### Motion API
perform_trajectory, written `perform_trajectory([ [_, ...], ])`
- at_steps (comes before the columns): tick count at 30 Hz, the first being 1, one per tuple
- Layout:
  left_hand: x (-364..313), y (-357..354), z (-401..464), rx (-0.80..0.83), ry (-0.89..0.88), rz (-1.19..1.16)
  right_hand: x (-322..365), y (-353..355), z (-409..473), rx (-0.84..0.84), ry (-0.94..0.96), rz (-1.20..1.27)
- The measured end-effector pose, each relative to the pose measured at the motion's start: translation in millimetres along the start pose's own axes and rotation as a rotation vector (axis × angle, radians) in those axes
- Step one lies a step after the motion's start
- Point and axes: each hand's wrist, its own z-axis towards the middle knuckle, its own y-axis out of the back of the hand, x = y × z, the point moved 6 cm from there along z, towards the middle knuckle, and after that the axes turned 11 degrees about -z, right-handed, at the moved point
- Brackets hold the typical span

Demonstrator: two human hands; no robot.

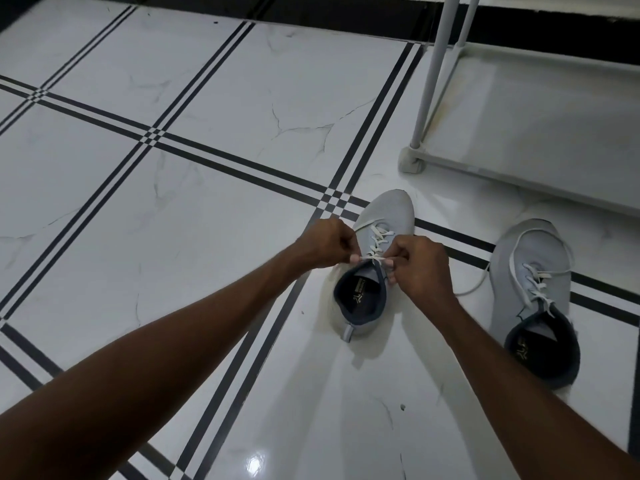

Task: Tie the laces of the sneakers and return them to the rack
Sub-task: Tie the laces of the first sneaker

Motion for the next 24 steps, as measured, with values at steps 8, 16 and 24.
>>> perform_trajectory([
  [8,11.5,-22.7,-12.9,-0.02,-0.101,0.163,-30.3,-2.3,-1.9,-0.02,-0.001,-0.084],
  [16,29.8,-14.7,-11.0,0.076,-0.06,0.2,-38.9,11.6,7.1,-0.031,0.016,-0.203],
  [24,21.9,17.3,-28.2,0.314,0.013,-0.333,-29.4,38.4,10.8,0.44,0.084,-0.351],
])
